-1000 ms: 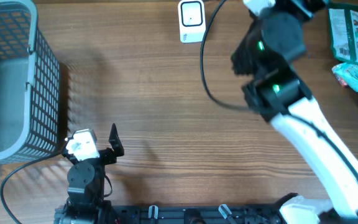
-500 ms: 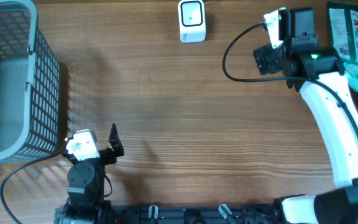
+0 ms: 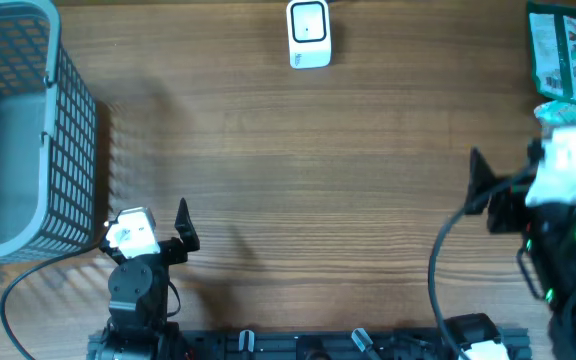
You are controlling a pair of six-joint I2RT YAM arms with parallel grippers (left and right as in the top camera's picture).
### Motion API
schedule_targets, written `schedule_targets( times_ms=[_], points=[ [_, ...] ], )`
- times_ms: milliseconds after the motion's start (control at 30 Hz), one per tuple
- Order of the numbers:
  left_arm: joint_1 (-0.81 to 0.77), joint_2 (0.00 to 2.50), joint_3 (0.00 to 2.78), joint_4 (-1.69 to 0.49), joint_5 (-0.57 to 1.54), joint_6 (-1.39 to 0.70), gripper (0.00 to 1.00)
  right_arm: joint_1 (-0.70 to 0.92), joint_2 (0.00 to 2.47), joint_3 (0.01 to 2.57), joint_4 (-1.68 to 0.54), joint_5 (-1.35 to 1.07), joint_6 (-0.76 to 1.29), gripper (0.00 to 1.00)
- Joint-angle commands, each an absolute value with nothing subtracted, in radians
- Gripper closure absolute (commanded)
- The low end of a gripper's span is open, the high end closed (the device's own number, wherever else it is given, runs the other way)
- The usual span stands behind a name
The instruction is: Scan the item barcode
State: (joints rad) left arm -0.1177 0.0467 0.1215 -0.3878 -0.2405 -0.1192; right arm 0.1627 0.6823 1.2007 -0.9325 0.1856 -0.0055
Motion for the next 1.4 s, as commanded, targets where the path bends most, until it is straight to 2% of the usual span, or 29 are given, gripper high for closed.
schedule_targets(
  times_ms=[0,300,467,600,867,1000,1367],
  points=[
    [-0.12,0.039,0.117,-0.384,-0.236,-0.136,0.0,0.165,0.447,1.092,-0.86,0.255,0.167,0.0],
    [-0.12,0.039,0.117,-0.384,-0.236,-0.136,0.0,0.165,0.087,1.047,-0.83,0.296,0.29,0.0],
    [-0.12,0.039,0.117,-0.384,-0.236,-0.136,0.0,0.163,0.01,0.875,-0.746,0.374,0.422,0.0],
    [-0.12,0.039,0.117,-0.384,-0.236,-0.136,0.0,0.163,0.006,0.667,-0.533,0.311,0.429,0.0],
    [-0.12,0.039,0.117,-0.384,-0.236,-0.136,0.0,0.163,0.007,0.118,-0.017,0.332,0.635,0.0],
    [-0.12,0.039,0.117,-0.384,-0.236,-0.136,0.0,0.163,0.007,0.032,-0.03,0.402,0.719,0.0],
    [-0.12,0.039,0.117,-0.384,-0.236,-0.136,0.0,0.163,0.084,0.03,-0.024,0.395,0.684,0.0]
  ],
)
